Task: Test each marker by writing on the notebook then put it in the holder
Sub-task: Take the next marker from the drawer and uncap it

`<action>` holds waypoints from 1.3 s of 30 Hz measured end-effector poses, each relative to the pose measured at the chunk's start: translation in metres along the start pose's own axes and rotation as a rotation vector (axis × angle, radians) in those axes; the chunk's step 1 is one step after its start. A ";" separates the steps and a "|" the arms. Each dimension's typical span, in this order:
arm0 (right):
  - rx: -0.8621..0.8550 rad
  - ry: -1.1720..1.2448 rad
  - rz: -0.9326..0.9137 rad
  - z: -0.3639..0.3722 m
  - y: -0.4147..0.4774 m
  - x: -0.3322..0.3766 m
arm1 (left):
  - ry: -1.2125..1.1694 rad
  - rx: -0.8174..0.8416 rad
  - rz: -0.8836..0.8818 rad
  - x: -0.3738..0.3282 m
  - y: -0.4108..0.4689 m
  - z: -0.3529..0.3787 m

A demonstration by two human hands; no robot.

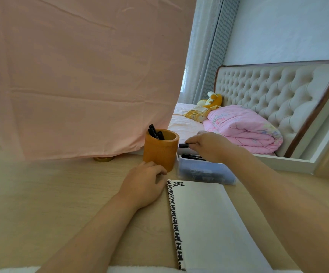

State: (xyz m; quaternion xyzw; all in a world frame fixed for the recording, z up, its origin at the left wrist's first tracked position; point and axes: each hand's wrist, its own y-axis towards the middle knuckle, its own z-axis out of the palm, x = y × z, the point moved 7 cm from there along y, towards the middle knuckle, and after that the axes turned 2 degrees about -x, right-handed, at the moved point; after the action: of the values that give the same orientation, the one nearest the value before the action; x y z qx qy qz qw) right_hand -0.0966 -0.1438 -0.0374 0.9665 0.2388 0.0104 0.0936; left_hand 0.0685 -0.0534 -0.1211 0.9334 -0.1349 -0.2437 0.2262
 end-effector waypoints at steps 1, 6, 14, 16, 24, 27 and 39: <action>-0.049 0.001 -0.012 -0.008 -0.010 0.005 | -0.022 -0.032 0.003 -0.002 0.000 -0.003; -0.156 0.253 -0.014 -0.022 -0.061 0.030 | -0.151 -0.244 0.008 -0.015 0.000 -0.026; -0.032 0.474 -0.049 0.015 -0.094 0.043 | -0.051 -0.124 0.215 -0.044 -0.004 -0.018; -0.056 0.534 -0.039 0.014 -0.097 0.038 | 0.002 -0.122 0.242 -0.045 -0.004 -0.019; -0.122 0.757 0.080 0.012 -0.097 0.005 | -0.083 -0.175 0.149 -0.033 -0.002 -0.023; -0.132 1.003 0.148 0.013 -0.098 0.002 | -0.114 -0.184 0.121 -0.032 -0.004 -0.025; -0.126 1.145 0.079 0.003 -0.094 0.018 | -0.138 -0.190 0.109 -0.043 -0.008 -0.027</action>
State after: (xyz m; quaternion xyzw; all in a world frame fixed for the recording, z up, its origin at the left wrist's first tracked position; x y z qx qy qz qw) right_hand -0.1234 -0.0541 -0.0585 0.8076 0.2141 0.5494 0.0063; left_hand 0.0473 -0.0211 -0.0870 0.8800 -0.1772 -0.3063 0.3168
